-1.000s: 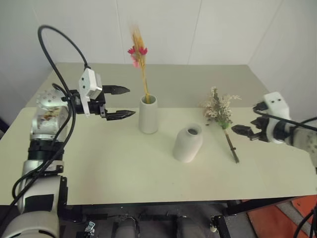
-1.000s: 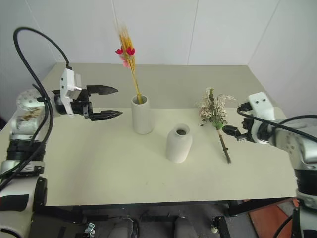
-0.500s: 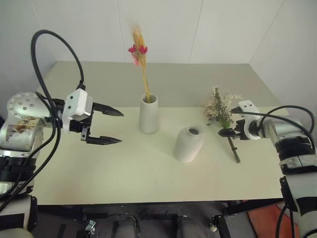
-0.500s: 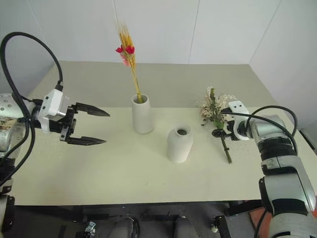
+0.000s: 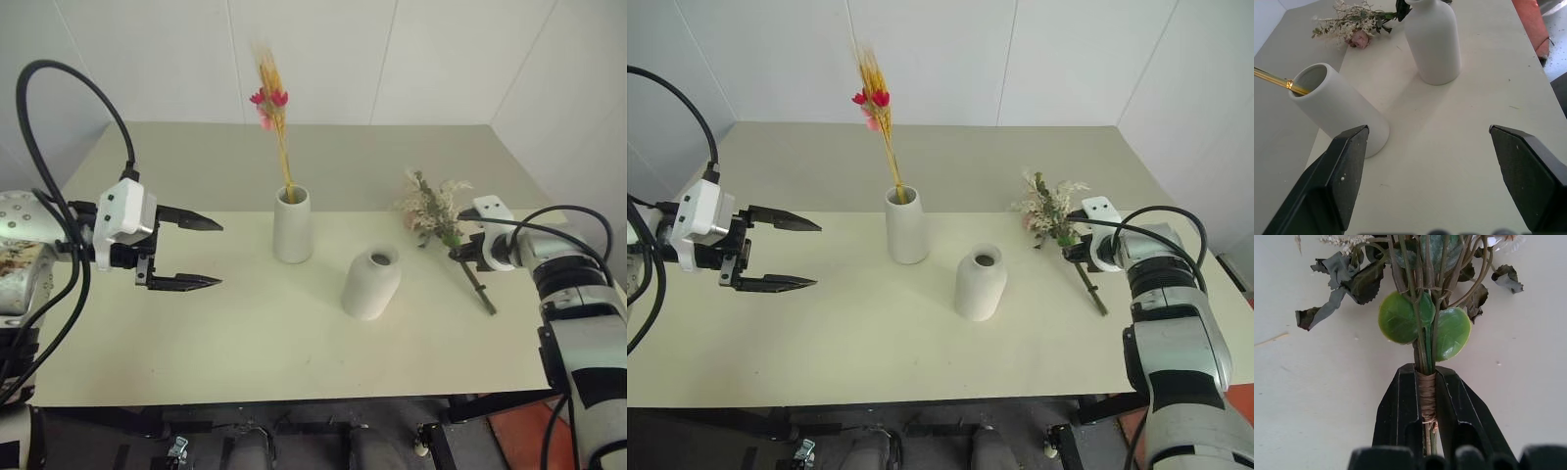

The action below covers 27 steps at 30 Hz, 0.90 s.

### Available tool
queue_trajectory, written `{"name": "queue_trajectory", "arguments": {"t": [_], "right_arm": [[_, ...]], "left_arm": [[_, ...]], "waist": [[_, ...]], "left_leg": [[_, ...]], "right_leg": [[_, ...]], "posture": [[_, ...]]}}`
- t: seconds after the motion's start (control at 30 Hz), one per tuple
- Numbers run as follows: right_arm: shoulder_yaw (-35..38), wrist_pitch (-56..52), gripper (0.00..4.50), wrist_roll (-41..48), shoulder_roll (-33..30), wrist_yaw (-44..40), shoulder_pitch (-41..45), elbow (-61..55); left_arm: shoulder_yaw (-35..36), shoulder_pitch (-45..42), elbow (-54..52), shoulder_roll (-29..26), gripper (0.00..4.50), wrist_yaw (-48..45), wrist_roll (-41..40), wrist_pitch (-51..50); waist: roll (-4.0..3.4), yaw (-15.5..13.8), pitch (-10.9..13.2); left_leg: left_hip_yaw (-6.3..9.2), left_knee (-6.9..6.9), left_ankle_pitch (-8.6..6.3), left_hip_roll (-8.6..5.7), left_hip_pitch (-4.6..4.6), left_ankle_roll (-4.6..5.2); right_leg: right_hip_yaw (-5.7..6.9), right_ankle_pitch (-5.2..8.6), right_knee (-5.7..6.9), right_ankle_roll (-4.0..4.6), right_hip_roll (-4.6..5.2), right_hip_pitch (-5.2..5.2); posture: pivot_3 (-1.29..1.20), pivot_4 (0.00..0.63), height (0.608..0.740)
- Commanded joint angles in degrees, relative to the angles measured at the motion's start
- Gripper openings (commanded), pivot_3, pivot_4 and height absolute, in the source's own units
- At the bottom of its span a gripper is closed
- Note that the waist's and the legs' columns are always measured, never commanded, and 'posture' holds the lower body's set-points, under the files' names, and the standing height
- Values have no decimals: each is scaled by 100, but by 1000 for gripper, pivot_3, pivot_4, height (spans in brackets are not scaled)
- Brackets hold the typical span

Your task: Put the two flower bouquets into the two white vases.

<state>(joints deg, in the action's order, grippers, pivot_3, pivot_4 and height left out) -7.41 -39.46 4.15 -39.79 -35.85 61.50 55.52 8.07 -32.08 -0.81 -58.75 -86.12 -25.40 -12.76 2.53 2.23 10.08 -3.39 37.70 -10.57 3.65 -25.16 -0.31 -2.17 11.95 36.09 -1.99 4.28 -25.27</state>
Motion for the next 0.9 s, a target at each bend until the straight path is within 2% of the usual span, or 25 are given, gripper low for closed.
{"name": "queue_trajectory", "arguments": {"t": [0.03, 0.1, 0.17, 0.27, 0.33, 0.43, 0.57, 0.77, 0.9], "right_arm": [[1362, 1411, 215, 315, -161, 1253, -485, -1436], [2001, 2024, 215, 536, -159, 1391, -1161, -2675], [2648, 1763, 215, 1159, -16, 1269, -1725, -4020], [3553, 1230, 215, 2833, 427, 1013, -2367, -6083], [3775, 821, 215, 3681, 553, 1016, -2607, -7012], [3714, 505, 215, 4523, 761, 1314, -2759, -7993], [3321, 329, 215, 5156, 1235, 1952, -2709, -8549], [2660, 653, 215, 4793, 1533, 1912, -2913, -8515], [2495, 735, 215, 4703, 1663, 1846, -2901, -8243]], "left_arm": [[339, 61, -131, -228, 4269, 5, -167, -4], [425, 151, -127, -288, 4269, -3, -193, 33], [519, 241, -125, -323, 4269, -5, -254, 23], [678, 347, -87, -328, 4269, -3, -460, -129], [745, 404, -72, -347, 4269, -26, -534, -152], [845, 461, -47, -328, 4269, -106, -688, -140], [901, 541, 50, -354, 4269, -159, -696, -58], [977, 689, 145, -373, 4269, -143, -683, 8], [1076, 835, 135, -409, 4269, -124, -658, 44]], "waist": [[-2, -4, 1], [-3, -26, 2], [-4, -49, 2], [-5, -59, 1], [-6, -48, 1], [-8, -40, 0], [-8, -34, -1], [-10, -42, -2], [-10, -49, -2]], "left_leg": [[1, -2, 0, 1, 0, 0], [0, -7, 0, 1, -1, 0], [2, -14, 0, 1, -1, 0], [1, -18, 0, 6, 1, 0], [0, -16, 0, 14, 12, -1], [-4, -16, 0, 21, 41, -1], [-6, -16, 0, 29, 59, -1], [-9, -16, 1, 29, 52, -1], [-10, -16, 1, 28, 44, -1]], "right_leg": [[2, 0, -2, 0, -1, 0], [0, 1, 0, -1, 0, -4], [2, 3, 1, -5, -1, -5], [2, 2, 2, -3, -5, -4], [0, 1, 9, -2, -13, 2], [-1, 6, 5, -8, -16, 25], [-3, 12, 8, -5, -22, 35], [-7, -2, 9, 23, -24, 28], [-7, -2, 8, 23, -24, 22]], "posture": [[0, 150, 740], [0, 150, 740], [0, 150, 740], [0, 150, 740], [0, 150, 740], [0, 150, 740], [0, 150, 740], [0, 150, 740], [0, 150, 740]]}}
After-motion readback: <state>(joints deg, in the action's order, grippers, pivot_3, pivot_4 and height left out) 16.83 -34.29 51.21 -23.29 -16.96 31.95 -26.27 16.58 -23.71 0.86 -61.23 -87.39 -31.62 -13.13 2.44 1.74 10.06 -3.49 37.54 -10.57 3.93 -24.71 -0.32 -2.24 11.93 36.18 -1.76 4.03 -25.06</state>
